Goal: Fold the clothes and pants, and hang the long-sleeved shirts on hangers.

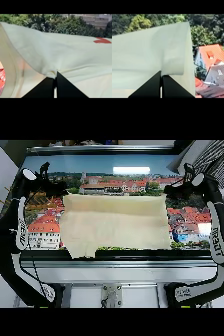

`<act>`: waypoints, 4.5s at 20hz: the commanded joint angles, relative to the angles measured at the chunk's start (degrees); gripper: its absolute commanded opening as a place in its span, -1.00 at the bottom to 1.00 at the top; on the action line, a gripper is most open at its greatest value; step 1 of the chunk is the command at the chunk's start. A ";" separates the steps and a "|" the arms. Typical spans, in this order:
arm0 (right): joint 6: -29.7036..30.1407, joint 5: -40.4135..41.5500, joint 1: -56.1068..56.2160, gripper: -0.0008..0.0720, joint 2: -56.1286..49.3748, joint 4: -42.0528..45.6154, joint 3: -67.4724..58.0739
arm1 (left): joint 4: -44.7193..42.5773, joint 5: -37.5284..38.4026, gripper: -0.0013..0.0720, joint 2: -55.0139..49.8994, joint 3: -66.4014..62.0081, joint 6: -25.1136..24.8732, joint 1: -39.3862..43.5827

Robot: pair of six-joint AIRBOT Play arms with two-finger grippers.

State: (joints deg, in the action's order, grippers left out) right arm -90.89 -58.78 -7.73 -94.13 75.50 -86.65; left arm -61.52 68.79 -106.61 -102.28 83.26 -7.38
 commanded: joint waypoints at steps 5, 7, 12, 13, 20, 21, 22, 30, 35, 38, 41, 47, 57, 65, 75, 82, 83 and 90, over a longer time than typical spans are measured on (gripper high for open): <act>0.02 5.86 0.98 -0.96 7.34 0.81 20.76 | -0.28 -7.76 -0.93 7.78 20.98 -1.01 -0.35; 0.04 6.05 1.53 -0.96 7.34 0.70 22.88 | 0.22 -7.80 -0.93 8.02 23.91 -0.98 -0.35; 0.48 3.37 0.81 -0.60 9.33 -2.67 22.82 | 1.42 -6.45 0.54 9.94 25.75 0.09 -0.85; 0.46 2.14 0.15 0.00 11.15 -2.64 22.23 | 1.68 -6.78 0.53 11.98 25.75 0.07 -1.31; -0.79 -12.68 -8.83 0.43 30.21 2.58 30.71 | 1.01 -4.11 0.53 29.16 35.52 0.04 -2.51; -5.20 -12.83 -11.08 0.43 33.59 2.49 35.82 | 1.01 -4.98 0.53 31.23 39.17 0.04 -2.14; -10.14 -12.35 -12.90 0.43 36.57 2.47 41.03 | 1.03 -6.25 0.53 33.27 43.25 0.07 -1.66; -22.56 10.88 -15.26 0.42 45.53 -14.58 70.18 | 1.11 -10.60 0.53 39.65 59.56 0.07 2.21; -22.45 22.82 -9.42 0.42 45.48 -15.19 71.63 | 1.18 -10.69 0.53 40.17 60.24 0.07 2.14; -22.43 25.83 -5.44 0.42 42.93 -15.19 71.60 | 1.16 -11.21 0.53 40.17 60.24 0.09 2.14; -18.62 25.62 -3.96 -0.68 40.54 -15.39 71.43 | 1.05 -10.56 0.53 40.30 60.22 0.09 1.20; -16.20 24.46 -3.96 -0.96 42.80 -15.34 70.95 | -4.48 -7.78 0.53 49.33 70.97 6.54 -9.22; -16.17 22.73 -3.98 -0.96 42.77 -15.32 70.79 | 8.59 -13.70 0.53 42.93 78.27 1.14 -0.52; -7.91 2.21 -7.74 -0.96 42.75 -8.31 61.35 | -6.16 0.87 -0.94 46.95 70.18 1.18 -0.57; -5.49 -15.23 -8.70 -0.96 37.57 1.88 41.53 | -6.49 9.14 -0.94 49.53 54.58 1.68 5.01; -5.51 -14.73 -7.63 -0.96 20.96 1.66 25.31 | -6.49 5.70 -0.94 28.89 32.70 1.64 4.94; -5.53 -14.40 -6.82 -0.96 18.47 1.68 22.62 | -6.49 5.49 -0.93 26.23 29.99 1.64 4.94; -8.55 -6.45 -3.19 -0.96 5.14 1.44 10.10 | -6.32 5.27 -0.94 10.12 15.10 2.25 4.76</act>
State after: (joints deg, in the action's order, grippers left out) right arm -98.02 -68.49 -11.92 -84.16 77.19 -72.20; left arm -67.92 74.17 -90.21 -81.25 85.01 -2.55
